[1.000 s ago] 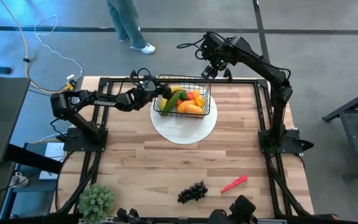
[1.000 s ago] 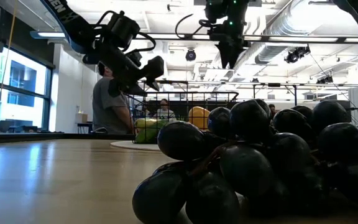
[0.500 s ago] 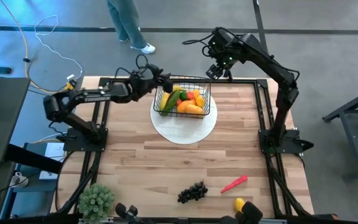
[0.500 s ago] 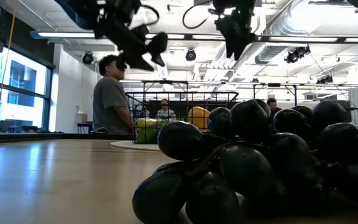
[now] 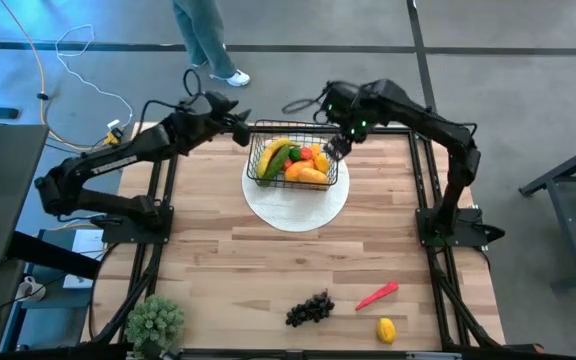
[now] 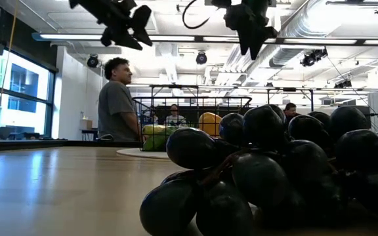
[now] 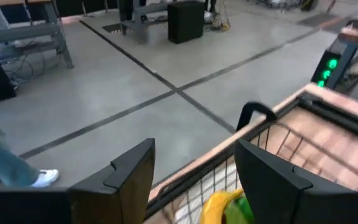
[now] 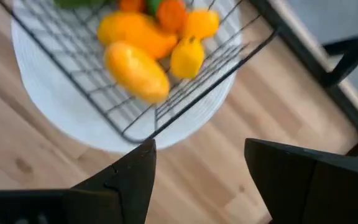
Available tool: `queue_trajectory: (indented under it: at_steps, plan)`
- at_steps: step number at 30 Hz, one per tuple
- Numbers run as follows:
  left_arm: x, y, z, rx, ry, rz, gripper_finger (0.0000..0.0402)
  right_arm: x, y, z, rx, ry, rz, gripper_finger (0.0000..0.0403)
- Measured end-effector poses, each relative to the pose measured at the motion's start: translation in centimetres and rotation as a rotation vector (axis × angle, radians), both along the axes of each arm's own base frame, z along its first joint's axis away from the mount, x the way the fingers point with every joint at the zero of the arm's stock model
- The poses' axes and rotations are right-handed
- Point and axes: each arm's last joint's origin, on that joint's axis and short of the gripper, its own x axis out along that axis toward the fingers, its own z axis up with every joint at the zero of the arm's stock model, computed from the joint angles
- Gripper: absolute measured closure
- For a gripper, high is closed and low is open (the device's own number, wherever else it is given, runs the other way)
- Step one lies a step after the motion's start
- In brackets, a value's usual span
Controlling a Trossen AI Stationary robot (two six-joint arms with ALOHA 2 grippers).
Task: Build produce basket
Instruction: Put the carrot into the wire basket
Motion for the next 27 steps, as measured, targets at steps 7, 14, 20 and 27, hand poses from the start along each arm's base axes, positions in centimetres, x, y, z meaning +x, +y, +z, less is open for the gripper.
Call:
queue_trajectory:
  at_steps: [7, 14, 20, 27]
  plan:
    - [-1.3, -1.2, 0.0, -0.035, 0.096, -0.051, 0.0193, 0.8, 4.7, -2.2, 0.083, 0.064, 0.027, 0.0176]
    - [-1.4, -1.5, -0.6, -0.107, 0.136, -0.126, 0.0193, -0.8, 9.3, -4.0, 0.152, 0.125, 0.006, 0.0176]
    - [-1.4, -1.9, -1.1, -0.176, 0.147, -0.226, 0.0193, -2.8, 13.5, -6.3, 0.242, 0.206, 0.020, 0.0176]
    - [-1.3, -2.0, -1.2, -0.195, 0.136, -0.273, 0.0193, -4.2, 17.3, -9.5, 0.333, 0.336, 0.098, 0.0176]
